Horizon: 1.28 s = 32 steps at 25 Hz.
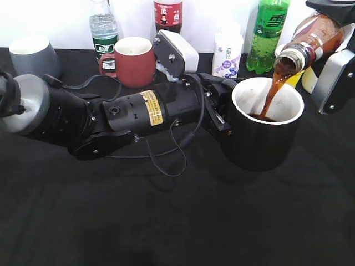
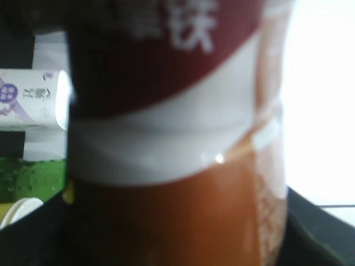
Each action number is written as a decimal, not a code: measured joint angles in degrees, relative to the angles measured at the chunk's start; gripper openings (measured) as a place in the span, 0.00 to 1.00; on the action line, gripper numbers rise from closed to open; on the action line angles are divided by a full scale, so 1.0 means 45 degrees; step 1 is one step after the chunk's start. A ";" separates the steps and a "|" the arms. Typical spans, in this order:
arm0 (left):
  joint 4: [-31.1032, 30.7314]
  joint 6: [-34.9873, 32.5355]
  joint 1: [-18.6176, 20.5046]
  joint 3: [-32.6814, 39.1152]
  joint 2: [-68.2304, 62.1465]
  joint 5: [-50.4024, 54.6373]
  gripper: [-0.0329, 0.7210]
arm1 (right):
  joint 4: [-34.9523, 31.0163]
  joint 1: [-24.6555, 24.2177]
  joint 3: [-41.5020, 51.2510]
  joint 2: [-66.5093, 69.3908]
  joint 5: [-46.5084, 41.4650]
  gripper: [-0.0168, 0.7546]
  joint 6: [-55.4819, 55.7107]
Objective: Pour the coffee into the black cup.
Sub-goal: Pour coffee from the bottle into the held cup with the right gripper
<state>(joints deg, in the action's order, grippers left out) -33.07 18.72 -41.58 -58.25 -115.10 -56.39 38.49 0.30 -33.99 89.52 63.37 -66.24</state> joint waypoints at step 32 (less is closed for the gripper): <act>0.0636 -0.0014 0.1129 0.0099 0.0286 0.0356 0.13 | 0.1583 0.0000 -0.0012 0.0000 -0.0170 0.71 1.2118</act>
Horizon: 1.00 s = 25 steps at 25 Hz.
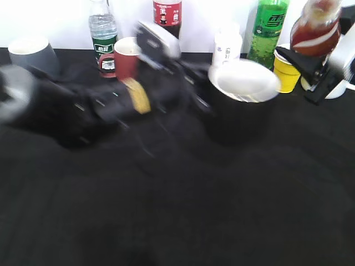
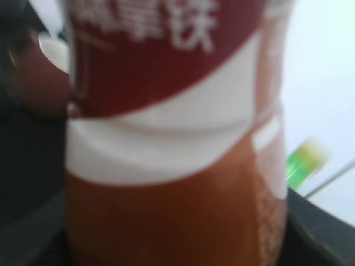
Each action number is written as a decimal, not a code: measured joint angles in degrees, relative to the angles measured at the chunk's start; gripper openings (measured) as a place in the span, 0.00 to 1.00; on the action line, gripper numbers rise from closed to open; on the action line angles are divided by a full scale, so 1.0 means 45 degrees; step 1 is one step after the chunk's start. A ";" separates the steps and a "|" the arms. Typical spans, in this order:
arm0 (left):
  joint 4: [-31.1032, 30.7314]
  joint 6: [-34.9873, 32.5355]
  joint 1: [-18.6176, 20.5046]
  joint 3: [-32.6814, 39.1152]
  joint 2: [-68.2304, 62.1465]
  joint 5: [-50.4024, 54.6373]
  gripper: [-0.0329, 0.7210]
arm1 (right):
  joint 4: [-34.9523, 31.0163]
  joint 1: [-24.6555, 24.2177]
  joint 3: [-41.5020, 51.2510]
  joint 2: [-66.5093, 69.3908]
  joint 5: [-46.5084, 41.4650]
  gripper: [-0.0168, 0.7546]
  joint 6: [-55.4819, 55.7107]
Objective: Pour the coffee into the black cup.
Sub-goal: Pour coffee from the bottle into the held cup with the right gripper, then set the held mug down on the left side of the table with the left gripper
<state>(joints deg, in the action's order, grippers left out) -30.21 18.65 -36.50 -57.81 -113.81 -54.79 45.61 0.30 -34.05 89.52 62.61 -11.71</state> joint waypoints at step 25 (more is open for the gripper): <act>0.6193 -0.3502 0.5852 0.3980 -0.1027 -0.3078 0.14 | -0.0617 0.0000 0.0000 0.0000 -0.1933 0.71 0.7442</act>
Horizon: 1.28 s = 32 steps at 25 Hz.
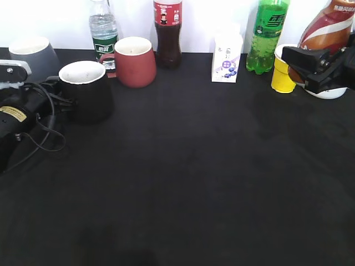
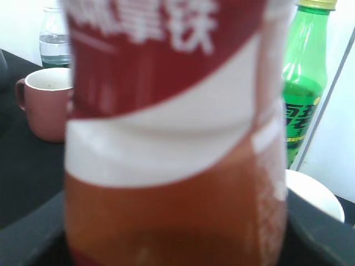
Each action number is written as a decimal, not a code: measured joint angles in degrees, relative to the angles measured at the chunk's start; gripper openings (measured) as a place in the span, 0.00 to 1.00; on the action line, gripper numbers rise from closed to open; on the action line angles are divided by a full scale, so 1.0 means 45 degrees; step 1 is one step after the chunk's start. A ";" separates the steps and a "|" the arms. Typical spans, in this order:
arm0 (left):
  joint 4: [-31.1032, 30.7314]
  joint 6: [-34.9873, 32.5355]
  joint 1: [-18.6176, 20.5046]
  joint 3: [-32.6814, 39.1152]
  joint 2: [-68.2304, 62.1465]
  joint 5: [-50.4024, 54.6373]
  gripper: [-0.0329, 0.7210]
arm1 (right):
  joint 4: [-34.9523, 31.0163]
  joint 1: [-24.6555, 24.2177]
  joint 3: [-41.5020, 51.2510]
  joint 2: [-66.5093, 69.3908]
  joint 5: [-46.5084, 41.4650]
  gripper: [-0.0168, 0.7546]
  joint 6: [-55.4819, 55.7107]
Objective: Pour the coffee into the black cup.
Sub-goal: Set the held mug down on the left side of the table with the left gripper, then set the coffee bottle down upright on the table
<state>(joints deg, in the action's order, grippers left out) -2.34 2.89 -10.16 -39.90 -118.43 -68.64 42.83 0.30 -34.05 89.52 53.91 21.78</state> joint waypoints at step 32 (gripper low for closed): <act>-0.5041 0.2332 0.0002 0.4328 0.7177 0.2315 0.48 | -0.5049 0.0000 0.0003 0.5933 0.2446 0.85 -0.3412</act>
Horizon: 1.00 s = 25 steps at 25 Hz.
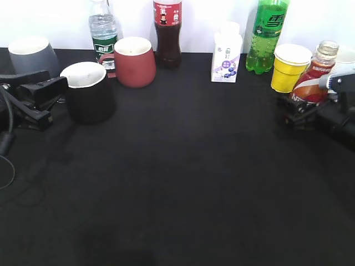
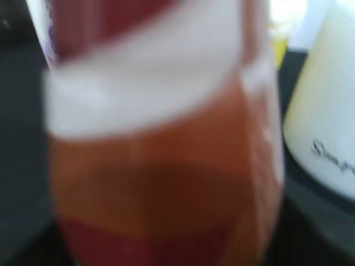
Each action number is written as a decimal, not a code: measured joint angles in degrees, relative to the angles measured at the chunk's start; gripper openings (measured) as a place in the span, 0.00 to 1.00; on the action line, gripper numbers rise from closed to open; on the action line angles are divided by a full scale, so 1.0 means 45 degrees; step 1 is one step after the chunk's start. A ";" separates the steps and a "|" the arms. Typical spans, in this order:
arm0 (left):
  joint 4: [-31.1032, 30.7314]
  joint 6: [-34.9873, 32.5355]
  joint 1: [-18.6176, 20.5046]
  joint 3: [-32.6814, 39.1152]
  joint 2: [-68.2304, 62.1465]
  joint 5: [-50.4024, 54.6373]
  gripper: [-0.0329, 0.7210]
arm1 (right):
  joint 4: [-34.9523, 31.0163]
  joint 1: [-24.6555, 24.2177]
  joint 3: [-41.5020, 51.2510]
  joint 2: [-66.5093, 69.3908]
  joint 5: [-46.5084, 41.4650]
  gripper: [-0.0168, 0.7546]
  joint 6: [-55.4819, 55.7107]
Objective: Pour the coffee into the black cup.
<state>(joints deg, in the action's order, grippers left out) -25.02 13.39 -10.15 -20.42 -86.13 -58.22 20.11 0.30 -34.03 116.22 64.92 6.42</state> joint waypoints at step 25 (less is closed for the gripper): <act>0.2436 0.3708 -0.1501 -0.4376 0.5638 2.0197 0.38 | -0.2094 0.2336 -0.0752 -1.2067 -1.8866 0.79 0.3992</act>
<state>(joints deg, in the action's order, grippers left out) -14.06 30.07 -16.91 -40.12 -60.76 32.66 10.69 10.81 -37.42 61.91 -19.98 24.39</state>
